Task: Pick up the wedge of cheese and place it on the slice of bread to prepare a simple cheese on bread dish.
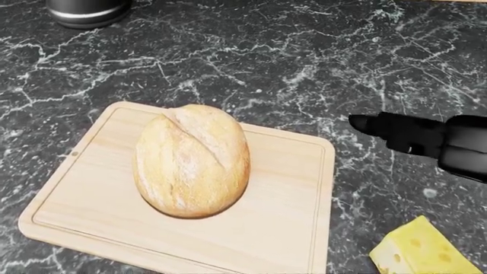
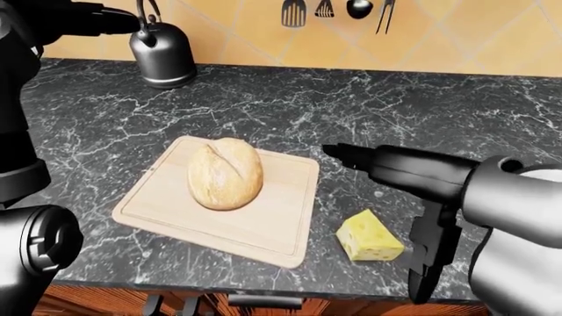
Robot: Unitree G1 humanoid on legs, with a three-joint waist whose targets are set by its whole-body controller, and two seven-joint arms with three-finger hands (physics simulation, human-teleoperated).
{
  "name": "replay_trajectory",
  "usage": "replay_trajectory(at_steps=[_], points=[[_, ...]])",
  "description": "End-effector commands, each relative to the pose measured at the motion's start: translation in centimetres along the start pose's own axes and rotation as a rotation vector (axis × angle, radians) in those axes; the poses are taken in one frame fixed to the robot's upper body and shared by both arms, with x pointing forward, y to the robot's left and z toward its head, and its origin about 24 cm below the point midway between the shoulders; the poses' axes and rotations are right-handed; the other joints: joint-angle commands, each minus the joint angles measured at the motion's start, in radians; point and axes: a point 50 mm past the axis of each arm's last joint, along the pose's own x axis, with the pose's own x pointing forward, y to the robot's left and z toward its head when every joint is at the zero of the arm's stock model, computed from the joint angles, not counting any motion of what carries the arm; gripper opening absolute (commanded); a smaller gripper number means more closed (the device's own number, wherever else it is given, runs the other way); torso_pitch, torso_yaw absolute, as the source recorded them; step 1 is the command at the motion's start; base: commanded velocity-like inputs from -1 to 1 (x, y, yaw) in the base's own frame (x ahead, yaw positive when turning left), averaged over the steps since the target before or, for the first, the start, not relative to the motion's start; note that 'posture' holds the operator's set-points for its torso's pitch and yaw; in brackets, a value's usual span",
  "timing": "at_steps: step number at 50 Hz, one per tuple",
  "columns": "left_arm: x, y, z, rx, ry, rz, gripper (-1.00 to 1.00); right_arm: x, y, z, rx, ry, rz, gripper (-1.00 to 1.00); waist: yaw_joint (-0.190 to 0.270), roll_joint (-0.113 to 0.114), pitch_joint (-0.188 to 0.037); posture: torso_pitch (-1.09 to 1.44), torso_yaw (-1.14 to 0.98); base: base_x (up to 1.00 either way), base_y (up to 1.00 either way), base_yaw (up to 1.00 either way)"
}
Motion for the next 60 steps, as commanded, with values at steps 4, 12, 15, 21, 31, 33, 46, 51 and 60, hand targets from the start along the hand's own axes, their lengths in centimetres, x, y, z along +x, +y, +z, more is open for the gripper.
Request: replay_trajectory(at_steps=[4,12,15,21,31,33,46,51,60], points=[[-0.5,0.5,2.2,-0.010,-0.097,0.015,1.00,-0.4,-0.8,0.7,-0.047,0.015,-0.078,1.00,-0.001,0.002,-0.024,0.00,0.00,0.00,0.00,0.00],[-0.6,0.5,2.3,-0.010,-0.099,0.015,1.00,0.2,-0.5,1.3,-0.089,0.014,-0.067,1.00,0.000,0.005,-0.025,0.00,0.00,0.00,0.00,0.00],[-0.7,0.5,2.5,-0.011,-0.101,0.015,1.00,0.3,-0.3,1.4,-0.106,0.017,-0.065,1.00,0.001,0.006,-0.026,0.00,0.00,0.00,0.00,0.00],[-0.7,0.5,2.5,-0.010,-0.102,0.015,1.00,0.6,-0.2,1.1,-0.148,0.052,-0.072,1.00,0.000,0.007,-0.025,0.00,0.00,0.00,0.00,0.00],[-0.6,0.7,2.7,-0.011,-0.105,0.018,1.00,0.9,0.0,0.9,-0.171,0.074,-0.064,1.00,-0.002,0.009,-0.027,0.00,0.00,0.00,0.00,0.00],[-0.6,0.7,2.6,-0.011,-0.105,0.018,1.00,1.0,0.2,0.8,-0.170,0.075,-0.061,1.00,-0.002,0.009,-0.027,0.00,0.00,0.00,0.00,0.00],[-0.7,0.6,2.5,-0.014,-0.103,0.017,1.00,1.6,1.3,1.1,-0.168,0.056,-0.034,1.00,-0.005,0.010,-0.028,0.00,0.00,0.00,0.00,0.00],[-0.7,0.6,2.6,-0.015,-0.103,0.018,1.00,1.9,1.3,1.2,-0.166,0.049,-0.031,1.00,-0.007,0.012,-0.028,0.00,0.00,0.00,0.00,0.00],[-0.7,0.7,2.5,-0.014,-0.103,0.021,1.00,2.7,1.7,1.1,-0.162,0.045,-0.017,1.00,-0.008,0.016,-0.029,0.00,0.00,0.00,0.00,0.00]])
